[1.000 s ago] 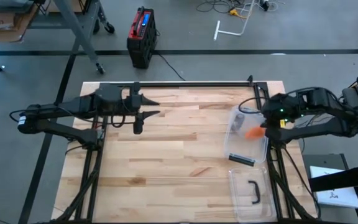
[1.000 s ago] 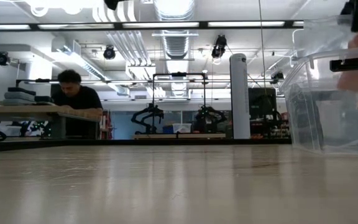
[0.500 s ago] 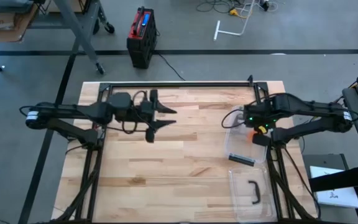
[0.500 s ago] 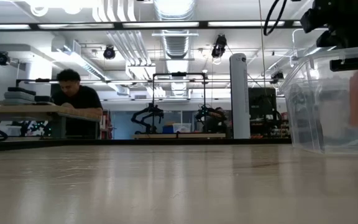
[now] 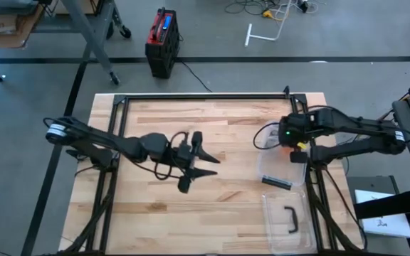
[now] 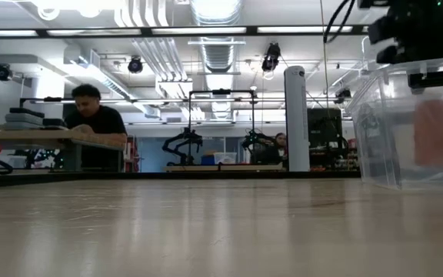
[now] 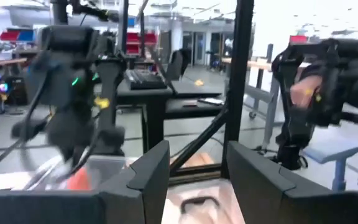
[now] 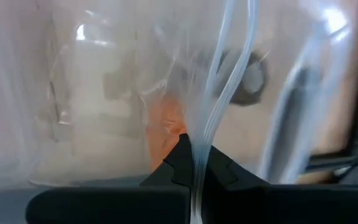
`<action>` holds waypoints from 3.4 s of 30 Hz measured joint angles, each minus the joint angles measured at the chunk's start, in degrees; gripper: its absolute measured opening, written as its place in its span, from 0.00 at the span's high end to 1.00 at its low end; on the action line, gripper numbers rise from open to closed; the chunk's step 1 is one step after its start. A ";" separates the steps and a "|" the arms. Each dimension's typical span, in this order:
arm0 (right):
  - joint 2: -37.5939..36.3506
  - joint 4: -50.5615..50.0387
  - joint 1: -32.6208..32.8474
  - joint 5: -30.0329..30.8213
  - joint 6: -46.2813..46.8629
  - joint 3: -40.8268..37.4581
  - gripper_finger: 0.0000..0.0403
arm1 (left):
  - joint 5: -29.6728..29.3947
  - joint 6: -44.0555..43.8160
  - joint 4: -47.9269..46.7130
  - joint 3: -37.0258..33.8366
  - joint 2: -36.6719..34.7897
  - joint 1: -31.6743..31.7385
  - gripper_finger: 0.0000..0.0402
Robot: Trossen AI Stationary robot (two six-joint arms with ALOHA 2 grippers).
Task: Roll bandage
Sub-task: Put the transparent zip bag into the transparent container, then close the transparent bin
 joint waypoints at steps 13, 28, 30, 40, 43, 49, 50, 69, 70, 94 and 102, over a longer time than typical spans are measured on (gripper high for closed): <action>4.71 6.49 -12.01 -3.25 3.78 -3.43 1.00 | -0.76 -1.36 -0.20 6.36 7.10 -3.56 0.57; 4.74 9.29 -17.95 -3.63 3.81 -3.75 0.58 | -0.87 0.40 -4.21 9.48 7.80 -6.44 0.56; 4.42 9.33 -17.95 -3.60 4.21 -2.85 0.51 | -0.87 0.41 -4.94 9.48 7.80 -6.44 0.56; 2.14 3.34 -17.81 -0.52 8.45 5.26 0.31 | -11.31 1.97 -5.39 9.46 7.76 -6.44 0.56; 1.29 2.14 -17.22 -0.63 9.44 8.44 0.27 | -15.47 2.85 -5.52 9.46 7.76 -6.41 0.55; -1.79 1.80 -14.49 -4.79 15.96 10.84 0.25 | -15.71 1.83 -6.67 10.13 7.74 -7.58 0.57; -2.28 1.87 -13.47 -7.49 17.68 10.54 0.26 | -15.75 2.46 -7.40 10.75 7.74 -7.95 0.58; 5.08 14.84 36.79 0.20 53.14 8.26 0.33 | -15.69 16.48 -13.95 19.28 16.86 -10.33 0.55; 6.44 14.92 39.30 0.91 55.28 8.26 0.33 | -15.68 16.36 -14.99 20.20 17.35 -10.24 0.54; 54.48 18.40 68.79 -14.09 71.44 20.76 0.28 | -15.65 -0.26 -23.76 18.97 21.97 -13.13 0.52; 65.09 18.17 58.23 -11.39 51.53 29.54 0.31 | -15.71 -4.12 -30.32 17.87 20.42 -17.78 0.57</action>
